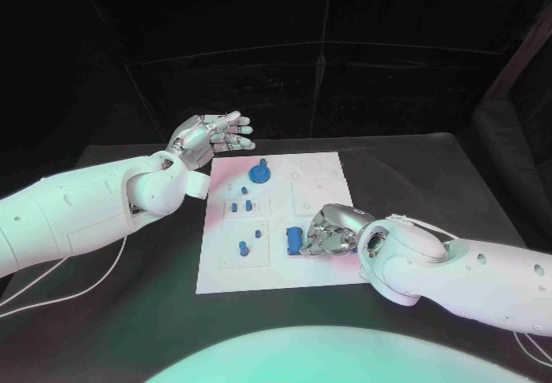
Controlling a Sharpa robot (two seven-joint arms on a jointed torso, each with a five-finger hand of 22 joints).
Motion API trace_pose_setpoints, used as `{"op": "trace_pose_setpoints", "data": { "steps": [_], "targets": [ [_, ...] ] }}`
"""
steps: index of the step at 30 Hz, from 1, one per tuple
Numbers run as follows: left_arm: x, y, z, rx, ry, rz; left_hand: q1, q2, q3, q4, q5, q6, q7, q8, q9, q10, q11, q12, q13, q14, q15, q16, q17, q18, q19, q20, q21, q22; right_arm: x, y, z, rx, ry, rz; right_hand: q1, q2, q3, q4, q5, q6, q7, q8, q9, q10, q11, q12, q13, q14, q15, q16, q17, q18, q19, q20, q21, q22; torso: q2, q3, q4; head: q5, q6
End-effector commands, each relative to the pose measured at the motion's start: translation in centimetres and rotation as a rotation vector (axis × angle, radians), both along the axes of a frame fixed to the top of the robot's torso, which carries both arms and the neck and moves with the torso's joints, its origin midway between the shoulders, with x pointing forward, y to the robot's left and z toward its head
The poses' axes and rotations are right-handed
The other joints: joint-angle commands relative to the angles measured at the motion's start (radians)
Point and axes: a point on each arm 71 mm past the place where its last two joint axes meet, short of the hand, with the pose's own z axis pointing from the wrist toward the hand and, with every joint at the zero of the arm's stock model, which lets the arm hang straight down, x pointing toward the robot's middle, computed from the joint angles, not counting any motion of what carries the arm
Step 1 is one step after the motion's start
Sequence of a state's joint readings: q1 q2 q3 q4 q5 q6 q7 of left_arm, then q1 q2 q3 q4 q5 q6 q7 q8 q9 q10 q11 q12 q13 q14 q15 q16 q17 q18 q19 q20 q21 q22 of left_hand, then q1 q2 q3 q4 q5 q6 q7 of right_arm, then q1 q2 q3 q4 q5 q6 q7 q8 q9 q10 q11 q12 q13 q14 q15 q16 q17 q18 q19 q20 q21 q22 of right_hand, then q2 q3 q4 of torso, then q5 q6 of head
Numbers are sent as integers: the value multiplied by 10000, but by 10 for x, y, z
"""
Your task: Assemble the parts on the task board
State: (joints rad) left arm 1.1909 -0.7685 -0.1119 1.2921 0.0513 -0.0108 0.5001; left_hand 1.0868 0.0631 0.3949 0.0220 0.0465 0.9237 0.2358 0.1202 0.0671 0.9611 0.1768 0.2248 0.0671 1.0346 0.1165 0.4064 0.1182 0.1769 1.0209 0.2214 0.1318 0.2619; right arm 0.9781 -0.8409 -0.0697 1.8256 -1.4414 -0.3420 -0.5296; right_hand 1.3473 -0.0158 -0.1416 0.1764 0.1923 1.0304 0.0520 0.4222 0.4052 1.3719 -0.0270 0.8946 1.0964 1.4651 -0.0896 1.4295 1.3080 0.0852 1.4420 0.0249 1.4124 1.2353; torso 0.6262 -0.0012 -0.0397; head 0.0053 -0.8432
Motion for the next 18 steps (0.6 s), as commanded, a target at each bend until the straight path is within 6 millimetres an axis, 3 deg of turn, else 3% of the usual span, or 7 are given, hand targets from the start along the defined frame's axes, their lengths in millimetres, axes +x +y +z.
{"op": "trace_pose_setpoints", "data": {
  "steps": [1,6,9,18],
  "targets": [
    [0,-1,2,-86,-85,-89,3,-107,-74,-12,27,-96,33,40,13,-81,18,50,13,-17,42,-19,-14,48,15,46,-43,-12,0,1,2,75,-121,73,-31,-44,-19,-29,-31,-24,-20,25,11,27,14,-25,-15,593,-6,33,15,-202,30,-41,15,-5,6,3,-1,10,10],
    [0,-1,2,-88,-87,-89,11,-108,-73,-19,27,-97,32,44,13,-84,17,55,14,-17,41,-18,-13,49,17,46,-45,-16,-2,-6,6,334,-370,-124,-114,4,-115,34,144,-59,2,-2,14,6,32,-89,-49,585,9,10,-12,-195,9,-32,-7,-43,9,5,-18,-3,6],
    [0,0,2,-76,-85,-69,11,-108,-73,-19,27,-97,32,44,13,-84,17,55,14,-17,41,-18,-13,49,17,46,-45,-16,-3,-19,10,409,-532,-421,-161,36,-200,83,346,-119,23,-53,5,-11,49,-146,-79,582,18,-1,-19,-190,-3,-23,-20,-67,-3,13,-39,13,15],
    [0,-1,1,-86,-77,-88,11,-108,-73,-19,27,-97,32,44,13,-84,17,55,14,-17,41,-18,-13,49,17,46,-45,-16,2,-70,28,-9,-768,-1468,-533,171,-572,500,787,-658,278,-715,-268,-101,258,-343,-174,563,185,-74,-103,-180,-41,112,-61,-127,0,4,-38,-237,100]
  ]
}}
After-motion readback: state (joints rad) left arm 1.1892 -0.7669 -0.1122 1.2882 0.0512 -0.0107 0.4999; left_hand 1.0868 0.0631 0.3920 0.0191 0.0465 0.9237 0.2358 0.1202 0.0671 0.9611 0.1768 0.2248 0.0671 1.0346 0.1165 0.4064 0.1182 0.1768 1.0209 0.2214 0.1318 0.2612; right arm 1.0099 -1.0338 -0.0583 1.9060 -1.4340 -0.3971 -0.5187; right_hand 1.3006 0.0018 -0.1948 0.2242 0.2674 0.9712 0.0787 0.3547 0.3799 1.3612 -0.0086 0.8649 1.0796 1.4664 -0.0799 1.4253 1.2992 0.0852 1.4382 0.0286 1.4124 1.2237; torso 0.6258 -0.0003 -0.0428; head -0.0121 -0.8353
